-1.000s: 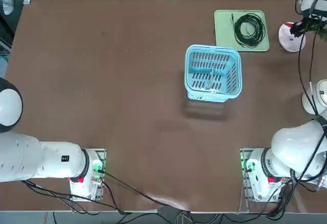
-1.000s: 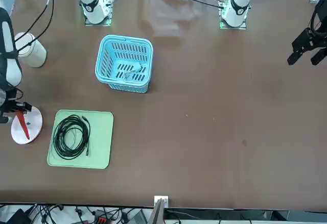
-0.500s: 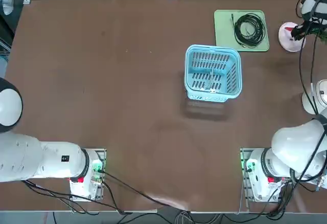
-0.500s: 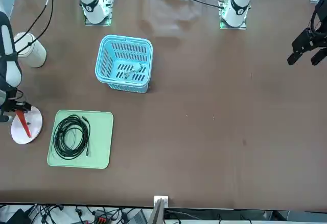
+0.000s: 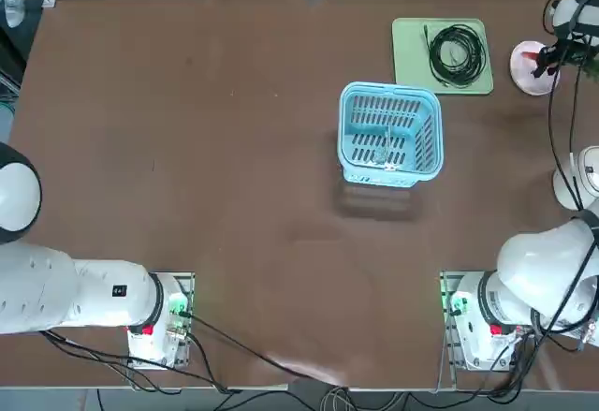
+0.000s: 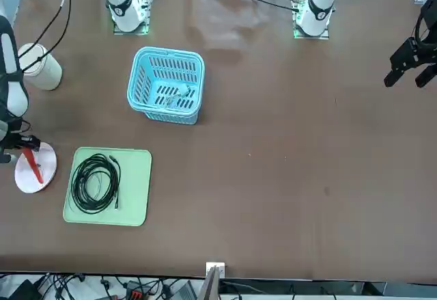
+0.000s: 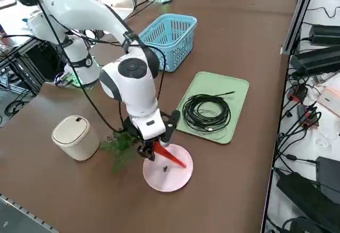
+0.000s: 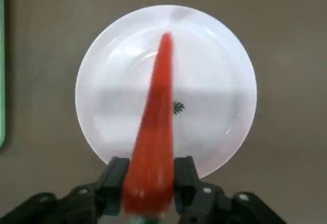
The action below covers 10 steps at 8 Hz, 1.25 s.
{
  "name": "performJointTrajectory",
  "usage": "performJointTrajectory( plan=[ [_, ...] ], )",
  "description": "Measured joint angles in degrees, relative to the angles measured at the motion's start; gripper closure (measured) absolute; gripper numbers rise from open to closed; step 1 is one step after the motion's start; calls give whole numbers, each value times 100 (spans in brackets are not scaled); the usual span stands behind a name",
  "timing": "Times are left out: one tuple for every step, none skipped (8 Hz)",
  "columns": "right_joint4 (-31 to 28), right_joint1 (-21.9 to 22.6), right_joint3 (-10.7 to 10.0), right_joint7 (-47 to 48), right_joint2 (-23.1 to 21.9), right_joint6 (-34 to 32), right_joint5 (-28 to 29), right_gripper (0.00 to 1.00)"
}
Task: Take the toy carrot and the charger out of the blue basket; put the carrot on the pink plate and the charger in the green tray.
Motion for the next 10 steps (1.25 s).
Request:
performJointTrajectory(
  plan=[
    [0, 0, 0, -18, 22, 0, 0, 41],
    [0, -1, 0, -26, 28, 0, 0, 33],
    [5, -1, 0, -29, 28, 1, 1, 15],
    [33, -1, 1, -31, 28, 6, 1, 8],
    [100, -1, 12, -33, 26, 7, 2, 3],
    [186, 0, 48, -35, 22, -3, 4, 0],
    [288, 8, 99, -35, -2, -133, 5, 0],
    [390, 23, 181, -31, -113, -449, 64, 0],
    [475, 72, 312, 111, -369, -996, 128, 0],
    [525, 218, 410, 437, -760, -1693, 142, 0]
  ],
)
